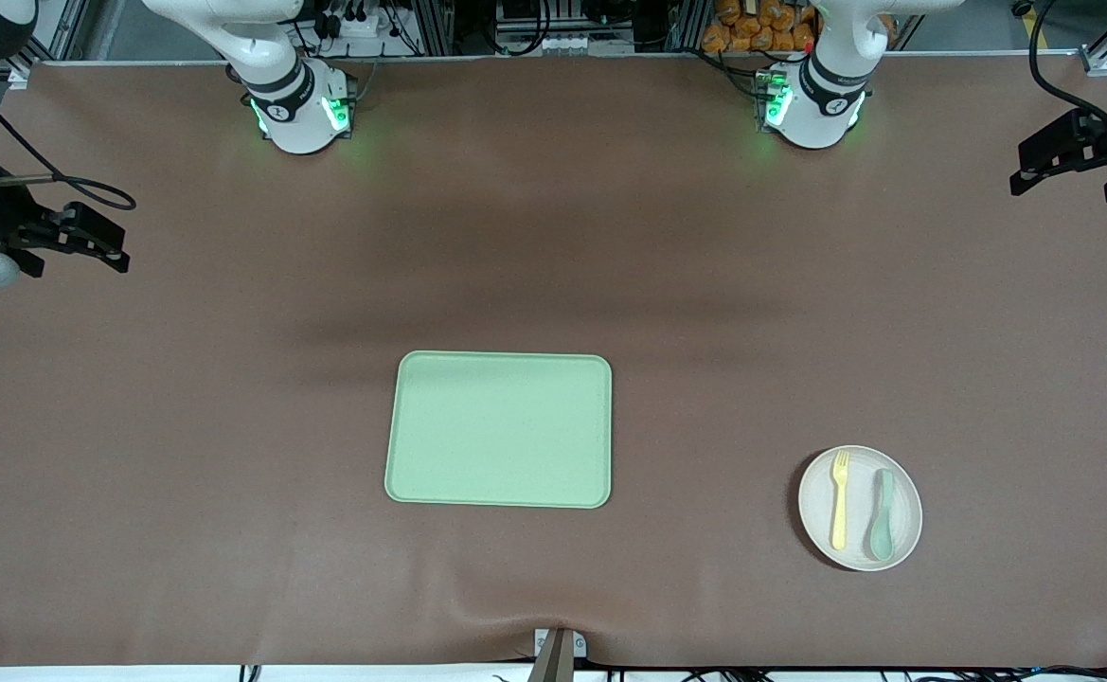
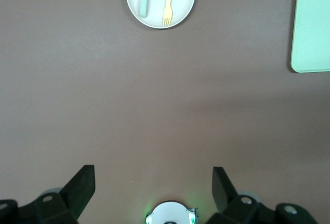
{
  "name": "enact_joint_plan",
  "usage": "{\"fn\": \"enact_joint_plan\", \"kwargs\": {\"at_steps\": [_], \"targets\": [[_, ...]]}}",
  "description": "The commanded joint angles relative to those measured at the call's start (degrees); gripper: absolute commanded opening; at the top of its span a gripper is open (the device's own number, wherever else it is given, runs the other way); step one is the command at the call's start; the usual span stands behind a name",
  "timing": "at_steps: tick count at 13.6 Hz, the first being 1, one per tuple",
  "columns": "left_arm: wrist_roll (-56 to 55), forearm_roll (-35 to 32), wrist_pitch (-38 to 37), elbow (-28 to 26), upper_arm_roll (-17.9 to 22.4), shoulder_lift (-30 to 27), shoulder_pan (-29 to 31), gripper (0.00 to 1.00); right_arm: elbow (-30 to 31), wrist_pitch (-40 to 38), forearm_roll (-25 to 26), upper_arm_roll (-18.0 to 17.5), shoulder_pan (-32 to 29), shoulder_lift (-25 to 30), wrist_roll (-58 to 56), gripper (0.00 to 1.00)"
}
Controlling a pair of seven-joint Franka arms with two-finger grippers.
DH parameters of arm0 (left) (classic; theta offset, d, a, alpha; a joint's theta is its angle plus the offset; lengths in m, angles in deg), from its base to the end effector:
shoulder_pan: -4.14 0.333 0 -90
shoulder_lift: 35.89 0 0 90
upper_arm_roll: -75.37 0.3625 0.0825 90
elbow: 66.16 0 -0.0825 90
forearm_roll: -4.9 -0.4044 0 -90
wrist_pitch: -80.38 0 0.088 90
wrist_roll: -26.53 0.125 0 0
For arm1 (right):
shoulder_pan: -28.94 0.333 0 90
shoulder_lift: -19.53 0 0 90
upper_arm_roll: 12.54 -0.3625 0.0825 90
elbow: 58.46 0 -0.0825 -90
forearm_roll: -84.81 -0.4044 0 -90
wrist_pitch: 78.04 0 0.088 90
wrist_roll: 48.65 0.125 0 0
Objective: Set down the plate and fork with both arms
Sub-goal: 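Move the left gripper out from rest toward the white plate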
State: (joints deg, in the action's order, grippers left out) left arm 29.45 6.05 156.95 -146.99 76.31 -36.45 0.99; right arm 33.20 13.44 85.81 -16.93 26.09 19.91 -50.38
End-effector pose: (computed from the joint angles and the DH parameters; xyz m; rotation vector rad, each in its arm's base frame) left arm 0.5428 -0.0237 0.7156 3.1163 -0.1459 -0.1006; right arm 0.5745 0.0135 0.6448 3.1223 0.0898 0.0054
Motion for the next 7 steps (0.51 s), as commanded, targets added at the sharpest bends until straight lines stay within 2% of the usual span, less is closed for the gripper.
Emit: {"fn": "enact_joint_plan", "kwargs": {"at_steps": [1,7], "targets": [[-0.9,-1.7,-0.8,0.6,0.2,0.0,-0.6,1.00,-0.3,-0.3,-0.5,-0.5,-1.0,0.1,-0.1,1.00],[-0.9,-1.7,0.6,-0.3,0.1,3.0,-0.6,1.00,-0.3,-0.2,-0.6,-0.5,-1.0,0.1,-0.1,1.00]]}}
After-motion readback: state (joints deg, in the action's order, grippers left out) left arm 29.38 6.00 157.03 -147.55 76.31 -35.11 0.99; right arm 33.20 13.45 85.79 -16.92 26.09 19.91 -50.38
